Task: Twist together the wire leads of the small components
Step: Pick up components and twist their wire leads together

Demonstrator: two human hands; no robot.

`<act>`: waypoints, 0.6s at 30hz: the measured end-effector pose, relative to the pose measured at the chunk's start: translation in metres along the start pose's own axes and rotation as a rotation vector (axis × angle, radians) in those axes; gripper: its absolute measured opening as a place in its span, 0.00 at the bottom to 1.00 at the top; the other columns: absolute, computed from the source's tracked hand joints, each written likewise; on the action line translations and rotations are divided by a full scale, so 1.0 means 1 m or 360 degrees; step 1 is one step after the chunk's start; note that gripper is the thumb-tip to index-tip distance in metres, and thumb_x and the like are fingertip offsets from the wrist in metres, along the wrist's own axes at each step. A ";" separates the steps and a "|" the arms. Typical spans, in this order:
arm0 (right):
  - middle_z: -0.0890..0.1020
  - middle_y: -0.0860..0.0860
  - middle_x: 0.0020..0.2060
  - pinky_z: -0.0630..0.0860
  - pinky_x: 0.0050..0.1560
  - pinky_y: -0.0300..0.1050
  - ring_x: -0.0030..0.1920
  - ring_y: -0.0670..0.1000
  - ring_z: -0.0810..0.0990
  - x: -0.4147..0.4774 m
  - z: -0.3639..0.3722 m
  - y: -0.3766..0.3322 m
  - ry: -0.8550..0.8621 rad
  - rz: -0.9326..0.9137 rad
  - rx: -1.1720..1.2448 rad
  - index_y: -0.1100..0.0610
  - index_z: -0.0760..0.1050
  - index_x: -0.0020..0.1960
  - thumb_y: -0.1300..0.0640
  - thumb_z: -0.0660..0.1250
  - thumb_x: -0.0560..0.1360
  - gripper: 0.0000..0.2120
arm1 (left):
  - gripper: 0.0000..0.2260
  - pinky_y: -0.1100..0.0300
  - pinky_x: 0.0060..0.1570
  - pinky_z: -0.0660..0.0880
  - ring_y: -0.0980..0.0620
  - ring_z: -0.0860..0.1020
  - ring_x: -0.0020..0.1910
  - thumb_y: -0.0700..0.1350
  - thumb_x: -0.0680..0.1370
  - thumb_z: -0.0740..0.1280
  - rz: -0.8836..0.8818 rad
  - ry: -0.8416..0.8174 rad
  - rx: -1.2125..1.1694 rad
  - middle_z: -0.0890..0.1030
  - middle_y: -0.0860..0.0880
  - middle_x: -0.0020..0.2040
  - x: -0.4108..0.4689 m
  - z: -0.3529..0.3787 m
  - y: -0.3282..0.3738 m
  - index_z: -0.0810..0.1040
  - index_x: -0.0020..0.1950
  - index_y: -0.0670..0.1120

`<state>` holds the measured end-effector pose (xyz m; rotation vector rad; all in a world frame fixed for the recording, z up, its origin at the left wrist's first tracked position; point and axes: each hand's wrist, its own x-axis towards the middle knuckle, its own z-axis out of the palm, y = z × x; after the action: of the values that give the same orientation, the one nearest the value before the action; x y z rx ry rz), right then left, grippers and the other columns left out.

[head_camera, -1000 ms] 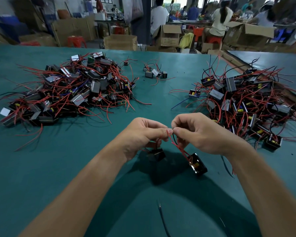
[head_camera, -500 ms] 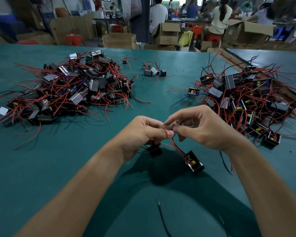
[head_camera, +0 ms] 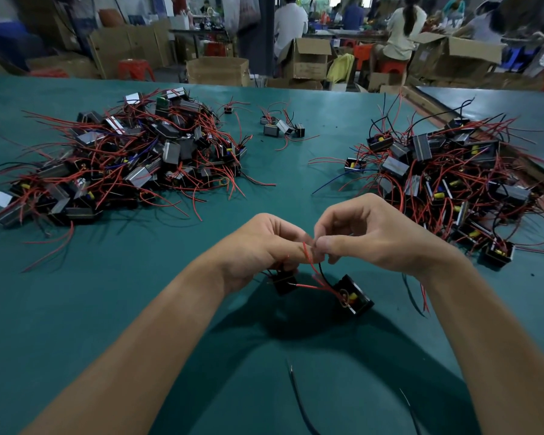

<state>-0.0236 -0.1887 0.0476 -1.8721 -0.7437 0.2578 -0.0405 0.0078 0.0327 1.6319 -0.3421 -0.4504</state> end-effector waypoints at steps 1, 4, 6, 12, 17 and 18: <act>0.83 0.56 0.33 0.78 0.40 0.48 0.34 0.53 0.79 0.001 0.001 0.000 0.0012 0.0008 -0.0003 0.58 0.80 0.39 0.60 0.70 0.72 0.04 | 0.03 0.64 0.33 0.65 0.54 0.68 0.31 0.40 0.66 0.72 0.0021 0.0010 0.0037 0.77 0.47 0.31 0.000 0.000 0.000 0.83 0.32 0.46; 0.81 0.53 0.31 0.77 0.39 0.47 0.33 0.52 0.79 0.001 0.001 0.000 0.0054 0.0036 -0.0005 0.59 0.79 0.39 0.61 0.70 0.73 0.05 | 0.04 0.64 0.33 0.68 0.54 0.71 0.29 0.39 0.68 0.74 0.0072 0.0025 0.0072 0.77 0.42 0.33 0.000 -0.001 -0.001 0.84 0.33 0.46; 0.80 0.54 0.31 0.77 0.39 0.48 0.33 0.52 0.79 0.001 -0.001 0.001 0.0107 0.0032 -0.0017 0.61 0.79 0.39 0.65 0.70 0.75 0.06 | 0.07 0.65 0.34 0.71 0.53 0.73 0.29 0.35 0.71 0.73 0.0102 0.0034 0.0034 0.79 0.45 0.31 0.001 0.000 -0.003 0.84 0.35 0.45; 0.80 0.55 0.31 0.77 0.36 0.44 0.33 0.56 0.78 0.002 -0.002 0.000 0.0228 0.0142 0.0105 0.62 0.80 0.39 0.67 0.68 0.75 0.07 | 0.02 0.64 0.35 0.73 0.52 0.74 0.31 0.37 0.71 0.73 0.0140 0.0091 0.0010 0.81 0.48 0.33 0.001 -0.001 -0.002 0.84 0.40 0.43; 0.78 0.55 0.31 0.78 0.35 0.42 0.30 0.51 0.76 0.002 -0.004 -0.003 0.0187 0.0333 0.0261 0.61 0.79 0.36 0.68 0.67 0.75 0.10 | 0.03 0.66 0.35 0.74 0.54 0.74 0.30 0.37 0.69 0.75 0.0155 0.0101 0.0043 0.81 0.48 0.32 -0.001 -0.001 -0.001 0.85 0.38 0.44; 0.78 0.55 0.30 0.78 0.35 0.41 0.30 0.51 0.76 0.002 -0.004 -0.003 0.0176 0.0367 0.0277 0.61 0.79 0.36 0.68 0.66 0.75 0.10 | 0.03 0.66 0.35 0.74 0.54 0.74 0.30 0.37 0.69 0.75 0.0154 0.0100 0.0042 0.81 0.48 0.32 0.000 -0.002 -0.001 0.85 0.37 0.44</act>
<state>-0.0215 -0.1895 0.0524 -1.7894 -0.4164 0.3505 -0.0402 0.0096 0.0320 1.6439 -0.3799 -0.3221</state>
